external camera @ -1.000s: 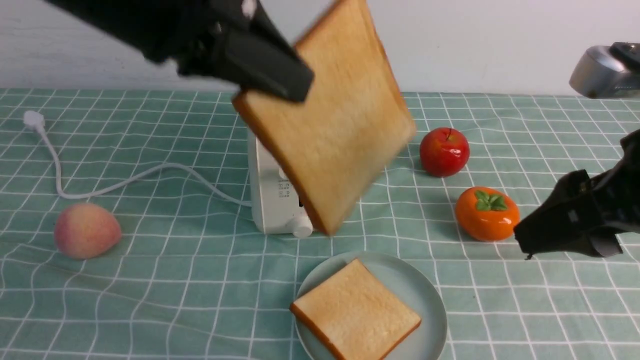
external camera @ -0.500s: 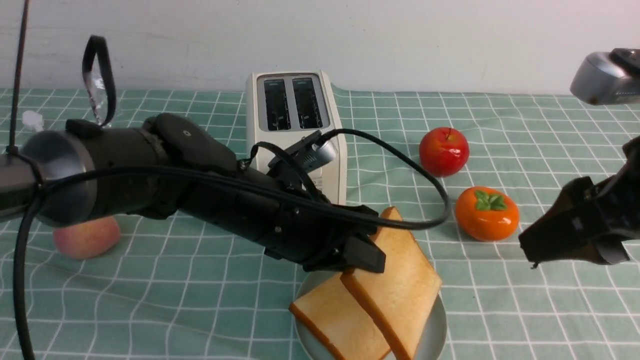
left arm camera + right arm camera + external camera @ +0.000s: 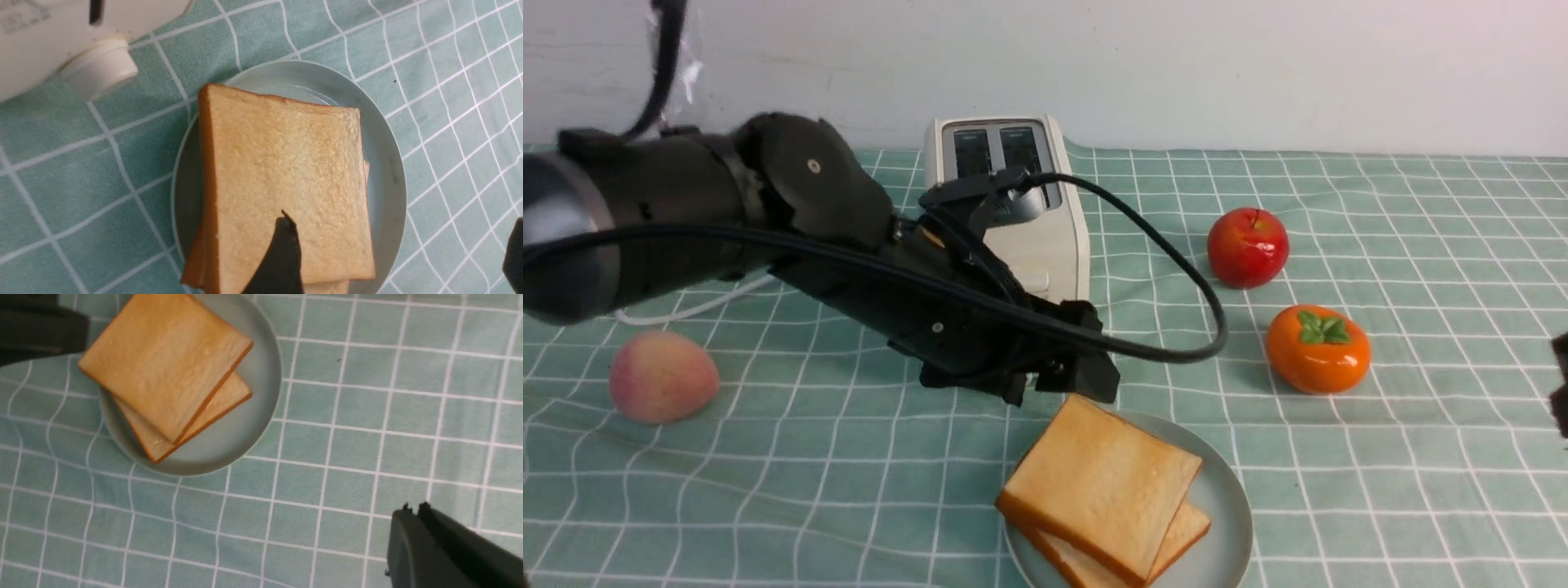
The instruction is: Take toasted bread from bread machine on blue coffee table place on plate.
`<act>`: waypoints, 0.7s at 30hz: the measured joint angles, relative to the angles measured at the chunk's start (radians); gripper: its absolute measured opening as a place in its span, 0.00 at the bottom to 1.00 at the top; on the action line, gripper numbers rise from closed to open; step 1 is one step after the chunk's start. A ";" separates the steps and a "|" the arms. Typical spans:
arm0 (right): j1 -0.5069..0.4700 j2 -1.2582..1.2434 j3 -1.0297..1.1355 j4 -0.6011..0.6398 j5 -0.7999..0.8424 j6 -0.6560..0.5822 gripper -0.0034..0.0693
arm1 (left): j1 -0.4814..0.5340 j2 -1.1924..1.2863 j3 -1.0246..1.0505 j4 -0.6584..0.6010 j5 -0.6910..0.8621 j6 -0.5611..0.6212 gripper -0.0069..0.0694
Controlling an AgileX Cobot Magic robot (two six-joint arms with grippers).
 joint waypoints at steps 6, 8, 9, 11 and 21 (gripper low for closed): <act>0.000 -0.416 0.310 -0.097 -0.306 -0.064 0.02 | 0.000 -0.274 -0.015 0.307 0.116 -0.254 0.80; 0.000 -0.535 0.437 -0.113 -0.450 -0.096 0.02 | 0.000 -0.366 -0.010 0.371 0.156 -0.334 0.74; 0.000 -0.609 0.521 -0.113 -0.515 -0.106 0.02 | 0.000 -0.412 0.000 0.392 0.175 -0.376 0.70; 0.000 -0.721 0.646 -0.113 -0.633 -0.116 0.03 | 0.000 -0.503 0.038 0.420 0.219 -0.437 0.61; 0.000 -1.023 0.916 -0.123 -0.836 -0.132 0.04 | 0.000 -0.979 0.395 0.446 0.316 -0.552 0.10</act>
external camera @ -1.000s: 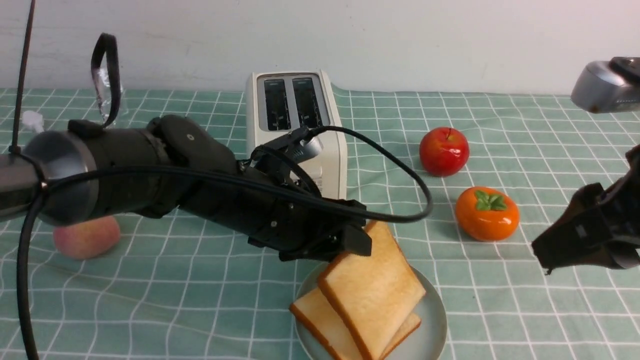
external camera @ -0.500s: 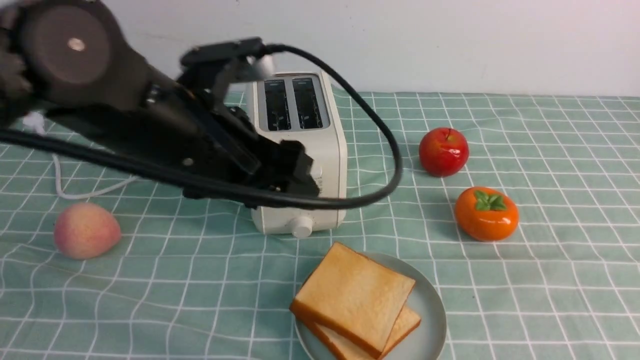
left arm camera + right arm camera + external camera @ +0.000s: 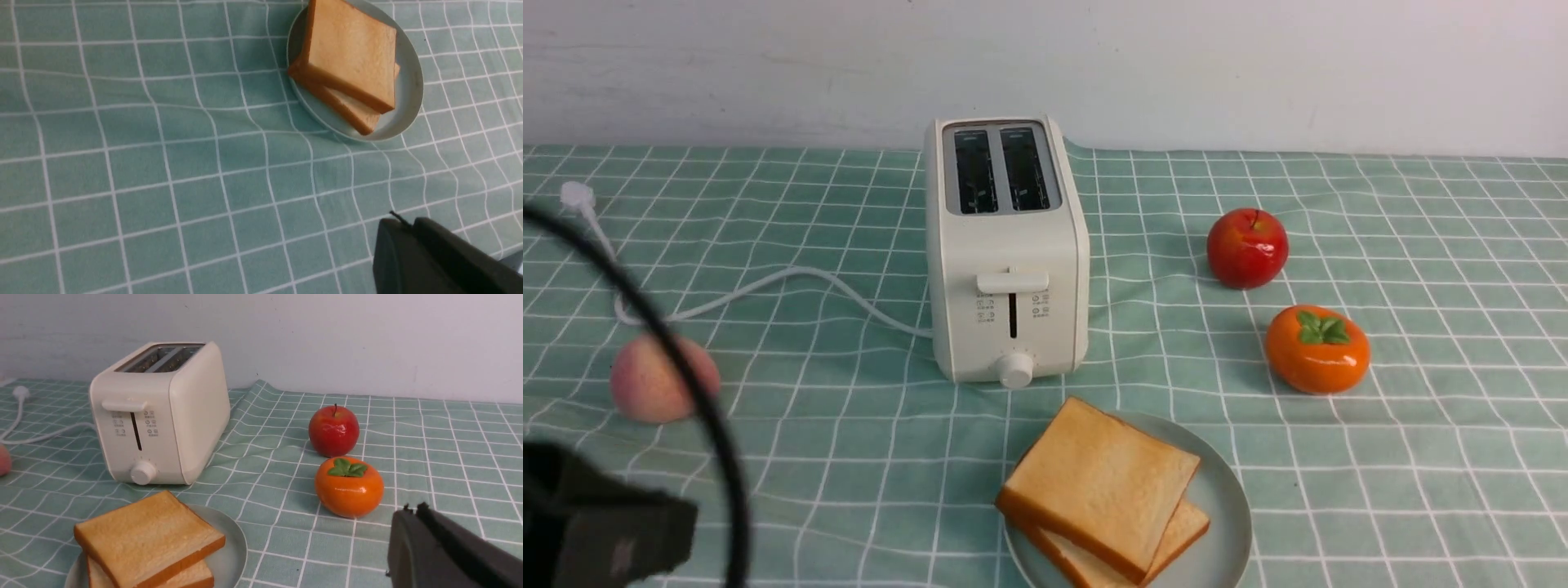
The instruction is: Take toasted bread from bread machine on blue coffee table place on plate.
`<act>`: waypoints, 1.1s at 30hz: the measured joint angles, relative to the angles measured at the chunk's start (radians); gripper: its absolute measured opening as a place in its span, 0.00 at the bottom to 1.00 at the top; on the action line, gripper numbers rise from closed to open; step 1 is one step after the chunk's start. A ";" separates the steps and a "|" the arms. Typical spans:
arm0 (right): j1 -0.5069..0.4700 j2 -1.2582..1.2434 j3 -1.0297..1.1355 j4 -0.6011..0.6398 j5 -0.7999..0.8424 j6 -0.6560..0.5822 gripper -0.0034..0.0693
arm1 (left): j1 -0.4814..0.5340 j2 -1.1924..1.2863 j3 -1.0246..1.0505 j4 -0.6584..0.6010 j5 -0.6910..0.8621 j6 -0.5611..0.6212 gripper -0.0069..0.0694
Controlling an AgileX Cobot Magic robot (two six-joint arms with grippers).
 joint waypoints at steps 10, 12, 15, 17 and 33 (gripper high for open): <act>0.000 0.000 0.051 -0.002 0.016 0.000 0.05 | 0.000 -0.393 0.189 0.019 0.087 -0.007 0.07; 0.000 0.000 0.051 -0.002 0.021 0.000 0.05 | 0.000 -0.437 0.195 0.019 0.113 -0.007 0.07; 0.000 0.000 0.051 -0.002 0.029 0.000 0.05 | 0.000 -0.473 0.198 0.019 0.160 -0.007 0.07; 0.000 0.000 0.051 -0.002 0.031 0.000 0.05 | 0.000 -0.480 0.198 0.048 0.171 -0.002 0.07; 0.000 0.000 0.051 -0.002 0.035 0.000 0.07 | 0.000 -0.530 0.422 0.407 -0.379 -0.113 0.07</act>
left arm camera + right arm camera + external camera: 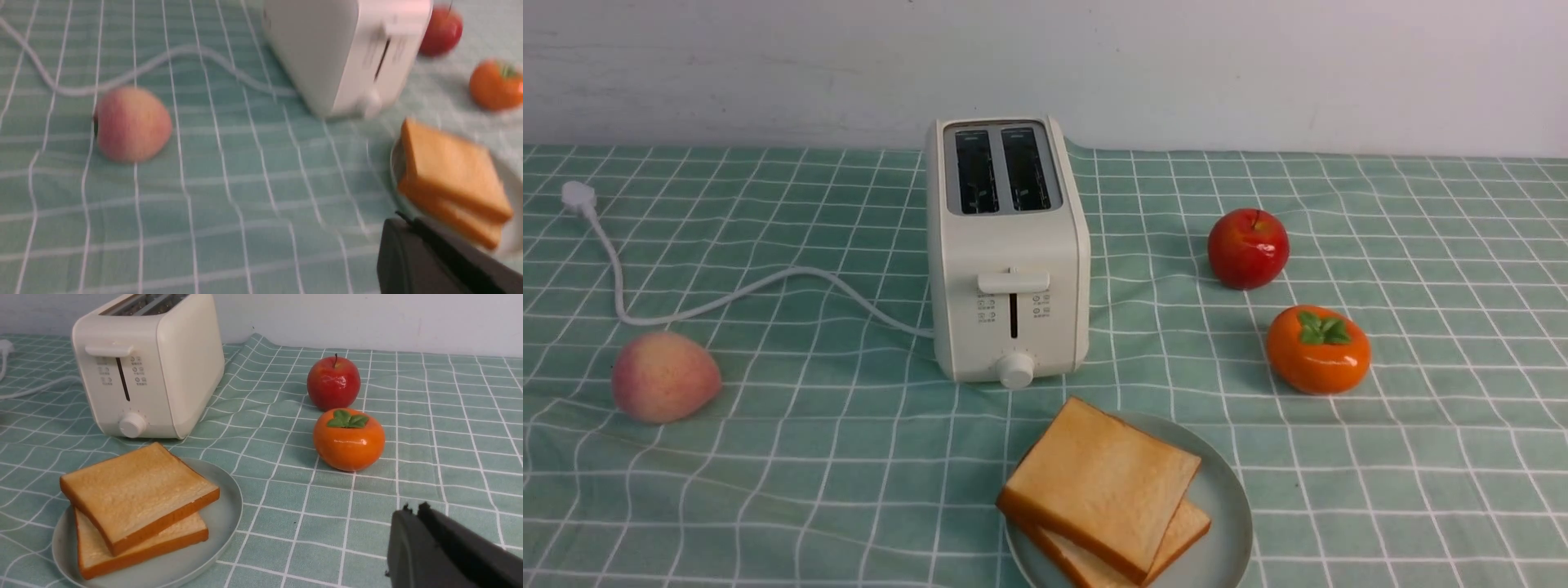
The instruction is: Take toasted bread from bread machine on blue coffee table place on plate.
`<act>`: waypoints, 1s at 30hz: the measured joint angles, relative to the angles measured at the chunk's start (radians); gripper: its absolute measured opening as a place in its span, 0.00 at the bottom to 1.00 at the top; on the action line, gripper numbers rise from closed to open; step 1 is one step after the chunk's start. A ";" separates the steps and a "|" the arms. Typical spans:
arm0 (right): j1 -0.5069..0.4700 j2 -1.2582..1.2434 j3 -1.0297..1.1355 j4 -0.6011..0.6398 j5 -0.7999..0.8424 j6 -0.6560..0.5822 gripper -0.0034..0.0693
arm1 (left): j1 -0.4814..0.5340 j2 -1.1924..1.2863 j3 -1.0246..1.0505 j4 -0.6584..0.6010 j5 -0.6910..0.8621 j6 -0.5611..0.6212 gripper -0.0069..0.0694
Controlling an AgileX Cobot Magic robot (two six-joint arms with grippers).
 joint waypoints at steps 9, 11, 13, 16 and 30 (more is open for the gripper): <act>0.000 0.000 0.000 0.000 0.000 0.000 0.08 | 0.139 -0.118 0.312 0.131 -0.341 -0.193 0.07; 0.000 0.000 0.000 0.000 0.000 0.000 0.09 | 0.205 -0.121 0.377 0.058 -0.379 -0.112 0.07; 0.000 0.000 0.000 -0.002 0.001 0.000 0.09 | 0.240 -0.121 0.432 0.003 -0.399 -0.025 0.07; 0.000 0.000 0.000 -0.001 0.000 0.000 0.10 | 0.246 -0.121 0.450 -0.049 -0.357 0.103 0.07; 0.000 -0.001 0.000 -0.001 0.000 0.000 0.11 | 0.249 -0.121 0.455 -0.101 -0.284 0.193 0.07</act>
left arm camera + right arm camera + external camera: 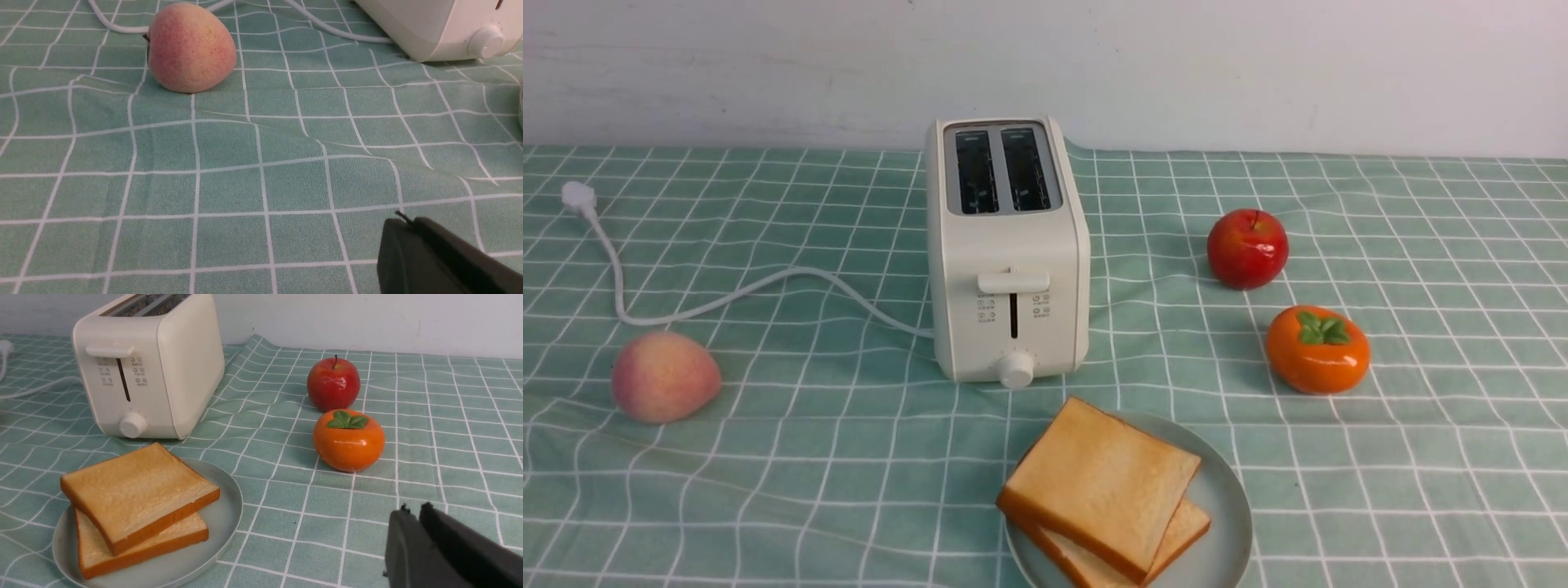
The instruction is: Take toasted bread from bread machine on blue coffee table place on plate.
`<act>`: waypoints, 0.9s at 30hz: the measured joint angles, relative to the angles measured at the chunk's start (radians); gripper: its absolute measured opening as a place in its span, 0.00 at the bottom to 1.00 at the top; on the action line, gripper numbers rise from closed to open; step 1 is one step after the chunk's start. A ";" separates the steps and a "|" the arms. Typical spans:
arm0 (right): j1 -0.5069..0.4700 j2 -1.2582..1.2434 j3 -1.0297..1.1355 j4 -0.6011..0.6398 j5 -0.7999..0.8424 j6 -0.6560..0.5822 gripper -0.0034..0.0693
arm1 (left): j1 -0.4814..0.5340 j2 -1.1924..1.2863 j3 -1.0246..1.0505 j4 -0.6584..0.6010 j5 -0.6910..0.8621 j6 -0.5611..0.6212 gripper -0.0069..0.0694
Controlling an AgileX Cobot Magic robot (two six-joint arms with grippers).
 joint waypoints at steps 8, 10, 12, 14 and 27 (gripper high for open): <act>0.000 0.000 0.000 0.000 0.000 0.000 0.13 | 0.000 0.000 0.000 -0.002 0.000 0.000 0.08; 0.000 0.000 0.000 0.000 0.000 0.000 0.14 | 0.000 0.000 0.000 -0.002 0.000 0.000 0.08; 0.000 0.000 0.000 0.000 0.000 0.000 0.14 | 0.000 0.000 0.000 -0.002 0.001 0.000 0.08; 0.000 0.000 0.000 0.000 0.000 0.000 0.14 | 0.000 0.000 0.000 -0.002 0.001 0.000 0.08; -0.014 0.000 0.000 -0.001 0.000 0.000 0.17 | 0.000 0.000 0.000 -0.002 0.002 0.000 0.09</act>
